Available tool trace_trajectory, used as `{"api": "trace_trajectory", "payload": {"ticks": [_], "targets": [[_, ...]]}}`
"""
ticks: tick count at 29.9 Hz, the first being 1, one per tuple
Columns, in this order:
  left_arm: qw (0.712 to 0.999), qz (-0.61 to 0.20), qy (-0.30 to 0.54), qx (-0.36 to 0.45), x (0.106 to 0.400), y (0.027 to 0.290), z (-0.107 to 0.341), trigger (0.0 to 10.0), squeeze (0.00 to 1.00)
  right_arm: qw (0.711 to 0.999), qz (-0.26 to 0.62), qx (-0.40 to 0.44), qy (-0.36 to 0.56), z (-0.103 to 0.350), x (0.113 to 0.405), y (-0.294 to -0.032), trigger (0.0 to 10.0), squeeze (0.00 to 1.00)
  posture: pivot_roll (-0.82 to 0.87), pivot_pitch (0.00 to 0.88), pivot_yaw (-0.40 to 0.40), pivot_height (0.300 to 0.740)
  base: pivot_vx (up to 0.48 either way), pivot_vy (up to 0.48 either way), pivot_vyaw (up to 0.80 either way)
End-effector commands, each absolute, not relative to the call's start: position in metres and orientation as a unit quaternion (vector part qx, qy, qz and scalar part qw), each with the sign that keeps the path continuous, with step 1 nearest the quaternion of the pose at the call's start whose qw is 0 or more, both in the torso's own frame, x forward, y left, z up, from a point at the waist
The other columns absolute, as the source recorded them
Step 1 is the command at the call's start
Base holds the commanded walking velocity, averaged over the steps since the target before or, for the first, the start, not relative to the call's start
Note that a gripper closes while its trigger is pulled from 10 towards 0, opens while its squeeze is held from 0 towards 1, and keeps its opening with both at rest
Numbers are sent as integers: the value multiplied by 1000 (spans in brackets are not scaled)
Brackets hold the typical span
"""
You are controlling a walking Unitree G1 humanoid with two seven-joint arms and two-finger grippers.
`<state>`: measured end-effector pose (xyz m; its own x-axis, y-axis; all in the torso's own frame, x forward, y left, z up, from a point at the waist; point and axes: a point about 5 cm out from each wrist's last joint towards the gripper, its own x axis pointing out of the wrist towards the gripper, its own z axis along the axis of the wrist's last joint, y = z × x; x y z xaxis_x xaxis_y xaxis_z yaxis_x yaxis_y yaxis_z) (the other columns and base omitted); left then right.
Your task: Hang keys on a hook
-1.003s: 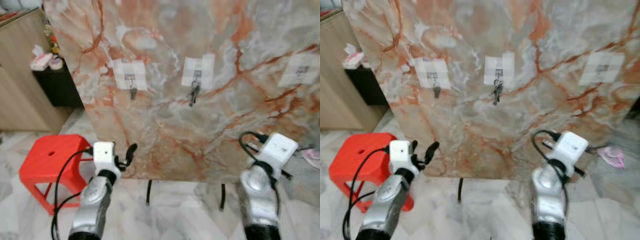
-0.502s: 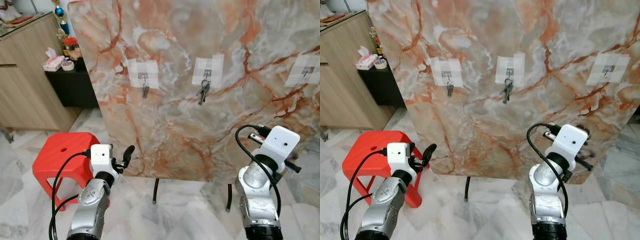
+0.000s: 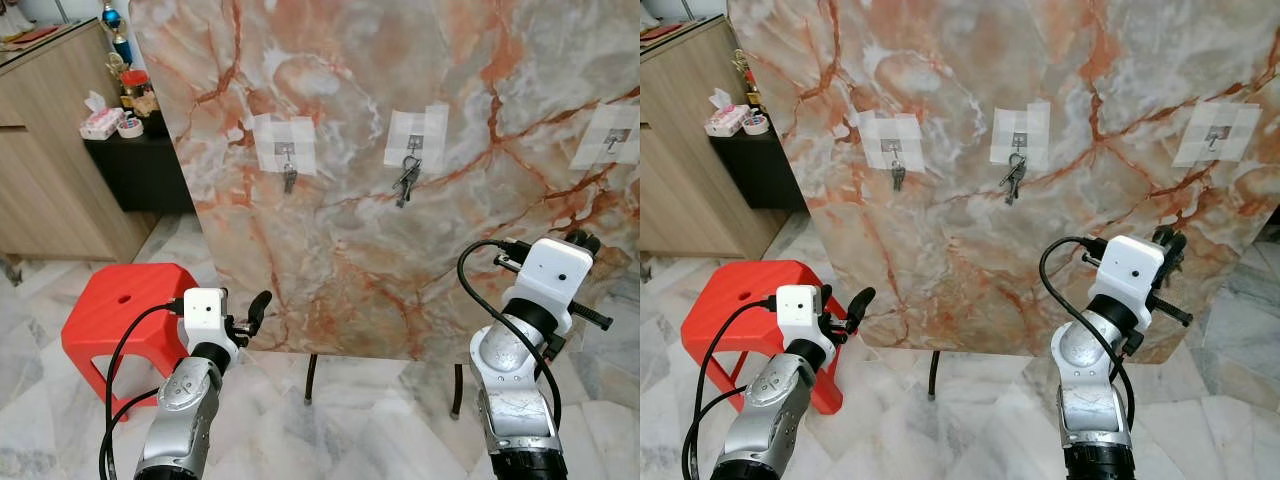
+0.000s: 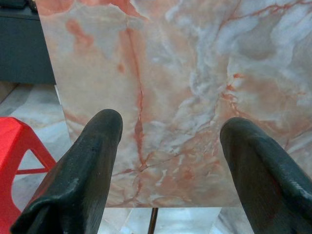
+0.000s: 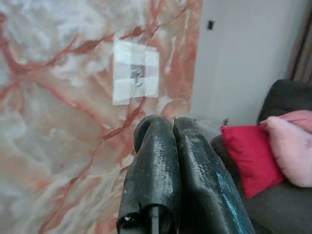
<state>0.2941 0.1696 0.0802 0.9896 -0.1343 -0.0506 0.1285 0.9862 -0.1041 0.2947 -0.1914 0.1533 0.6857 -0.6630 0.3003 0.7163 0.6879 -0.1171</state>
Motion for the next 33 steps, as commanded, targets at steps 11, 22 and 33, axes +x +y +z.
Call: {"api": "trace_trajectory", "payload": {"ticks": [11,22,33], "targets": [[996,-66,28,-48,295,170,82,10000,0,931,-339,-96,-96,148,303,-188,10000,0,90,34,34,740,0,0,0],[988,-150,36,-31,299,157,90,10000,0,985,-159,-9,-65,153,325,-146,10000,0,90,33,35,740,0,0,0],[967,-247,70,7,295,153,88,10000,0,998,-49,-43,18,143,331,-130,10000,0,85,36,34,740,0,0,0]]}}
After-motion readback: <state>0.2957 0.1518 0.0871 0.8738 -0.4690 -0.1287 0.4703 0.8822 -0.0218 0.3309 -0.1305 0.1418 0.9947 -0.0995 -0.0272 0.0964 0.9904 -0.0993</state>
